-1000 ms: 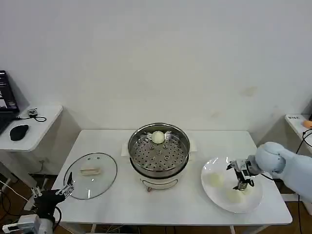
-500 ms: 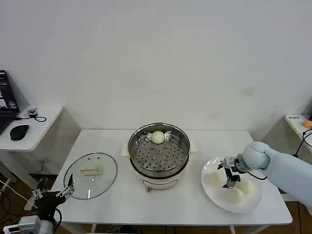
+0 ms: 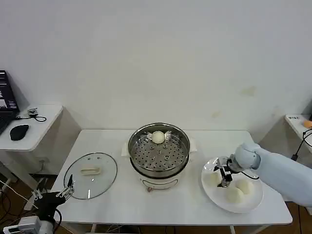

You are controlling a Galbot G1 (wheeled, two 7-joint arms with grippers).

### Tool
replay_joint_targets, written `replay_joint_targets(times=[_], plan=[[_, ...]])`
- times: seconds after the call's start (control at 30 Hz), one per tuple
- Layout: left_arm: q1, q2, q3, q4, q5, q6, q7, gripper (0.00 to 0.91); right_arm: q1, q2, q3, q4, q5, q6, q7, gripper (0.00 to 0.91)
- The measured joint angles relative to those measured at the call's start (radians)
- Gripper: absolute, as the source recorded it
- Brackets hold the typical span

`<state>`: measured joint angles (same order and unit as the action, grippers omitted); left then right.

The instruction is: Take steamed baozi put them in steamer then cover it.

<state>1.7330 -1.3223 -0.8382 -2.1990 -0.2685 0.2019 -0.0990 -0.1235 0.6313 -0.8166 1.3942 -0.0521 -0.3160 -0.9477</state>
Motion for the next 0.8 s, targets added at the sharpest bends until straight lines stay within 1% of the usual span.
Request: replay_joint_targets(times=[0.03,0.37,0.4,0.63,0.8], plan=[[0.001,0.0,0.0,-0.001,0.0,0.0,0.0,0.907,0.001,0.0,0.0,0.0,0.0,-0.001,-0.001,0.665],[0.001,-0.003,-0.001,-0.008,0.001,0.004,0.0,0.907,0.025,-0.017,-0.01,0.015,-0.004,-0.005,-0.024,0.665],[0.001,-0.002,-0.002,-0.008,0.001,0.004,0.0,0.907,0.032,-0.022,-0.013,0.018,-0.002,-0.006,-0.027,0.675],[-0.006,0.004,0.001,-0.005,0.003,0.005,0.0,0.907,0.129,-0.077,-0.029,0.065,0.024,-0.006,-0.055,0.675],[-0.016,0.004,0.013,-0.007,0.016,0.005,0.001,0.907,0.216,-0.091,-0.035,0.101,0.053,-0.015,-0.07,0.685]])
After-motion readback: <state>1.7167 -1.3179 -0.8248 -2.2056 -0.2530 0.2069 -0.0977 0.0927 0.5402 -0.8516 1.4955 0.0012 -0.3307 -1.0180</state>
